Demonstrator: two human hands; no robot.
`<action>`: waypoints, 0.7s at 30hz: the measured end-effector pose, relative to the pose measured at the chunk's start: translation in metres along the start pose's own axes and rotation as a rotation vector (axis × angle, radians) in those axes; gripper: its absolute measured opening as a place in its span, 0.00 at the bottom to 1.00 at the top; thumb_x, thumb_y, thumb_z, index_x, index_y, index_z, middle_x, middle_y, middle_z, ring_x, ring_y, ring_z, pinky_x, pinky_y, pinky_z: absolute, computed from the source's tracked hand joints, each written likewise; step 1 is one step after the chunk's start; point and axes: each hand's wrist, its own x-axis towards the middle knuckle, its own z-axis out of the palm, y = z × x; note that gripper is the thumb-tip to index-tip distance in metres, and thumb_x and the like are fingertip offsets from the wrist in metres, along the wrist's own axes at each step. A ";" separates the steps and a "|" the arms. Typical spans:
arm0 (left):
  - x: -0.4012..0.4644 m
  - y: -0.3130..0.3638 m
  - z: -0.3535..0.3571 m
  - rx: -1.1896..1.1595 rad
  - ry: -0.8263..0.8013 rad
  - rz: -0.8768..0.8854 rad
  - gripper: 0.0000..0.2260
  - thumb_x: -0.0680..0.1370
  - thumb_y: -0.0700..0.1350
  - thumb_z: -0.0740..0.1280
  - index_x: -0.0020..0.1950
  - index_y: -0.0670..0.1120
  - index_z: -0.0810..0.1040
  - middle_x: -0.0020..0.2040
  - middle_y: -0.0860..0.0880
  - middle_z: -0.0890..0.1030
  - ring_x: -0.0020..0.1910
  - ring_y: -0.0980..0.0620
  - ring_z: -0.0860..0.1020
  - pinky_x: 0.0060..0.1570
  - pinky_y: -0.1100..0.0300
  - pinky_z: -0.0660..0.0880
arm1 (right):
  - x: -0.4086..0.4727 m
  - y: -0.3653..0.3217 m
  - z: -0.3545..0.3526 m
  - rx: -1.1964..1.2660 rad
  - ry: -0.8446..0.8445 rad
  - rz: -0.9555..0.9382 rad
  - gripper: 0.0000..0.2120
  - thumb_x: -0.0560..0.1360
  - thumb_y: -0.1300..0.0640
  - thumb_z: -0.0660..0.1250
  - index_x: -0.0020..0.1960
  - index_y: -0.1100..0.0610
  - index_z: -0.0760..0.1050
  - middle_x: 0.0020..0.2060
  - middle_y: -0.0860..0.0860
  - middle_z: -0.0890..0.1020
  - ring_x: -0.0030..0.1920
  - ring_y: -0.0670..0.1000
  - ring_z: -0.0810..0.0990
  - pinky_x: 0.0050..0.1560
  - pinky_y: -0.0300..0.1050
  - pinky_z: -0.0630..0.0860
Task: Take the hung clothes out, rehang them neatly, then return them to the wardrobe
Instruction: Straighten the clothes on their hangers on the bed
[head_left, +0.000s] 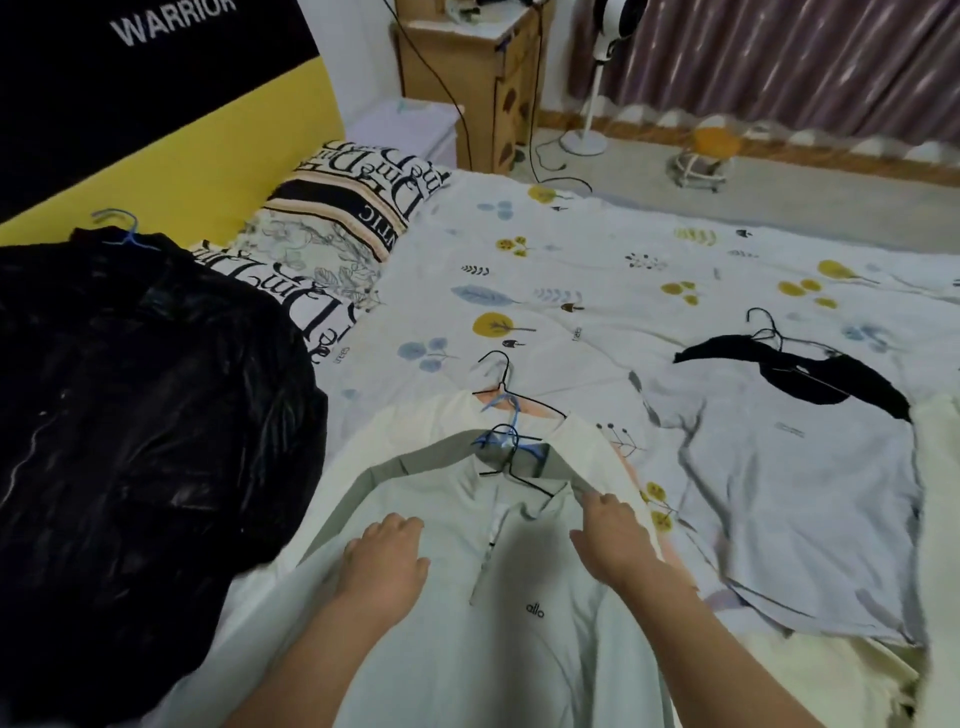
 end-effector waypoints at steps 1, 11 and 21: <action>0.016 -0.004 0.003 0.015 -0.008 0.024 0.19 0.80 0.51 0.55 0.71 0.50 0.61 0.68 0.50 0.65 0.65 0.50 0.66 0.64 0.56 0.64 | 0.010 -0.001 0.008 0.005 0.001 0.015 0.22 0.78 0.56 0.57 0.71 0.55 0.59 0.65 0.58 0.68 0.64 0.58 0.68 0.61 0.51 0.68; 0.157 -0.029 0.035 0.177 -0.096 0.212 0.24 0.81 0.48 0.53 0.75 0.45 0.51 0.76 0.48 0.55 0.73 0.49 0.56 0.72 0.52 0.56 | 0.100 -0.005 0.081 -0.040 -0.004 0.197 0.26 0.80 0.61 0.51 0.75 0.55 0.48 0.72 0.54 0.61 0.71 0.55 0.62 0.68 0.53 0.62; 0.200 -0.020 0.064 0.283 -0.064 0.232 0.16 0.81 0.54 0.54 0.64 0.48 0.66 0.64 0.49 0.72 0.63 0.48 0.70 0.61 0.54 0.64 | 0.094 0.000 0.094 0.087 0.114 0.276 0.04 0.80 0.58 0.53 0.54 0.54 0.63 0.57 0.57 0.76 0.58 0.56 0.75 0.53 0.47 0.69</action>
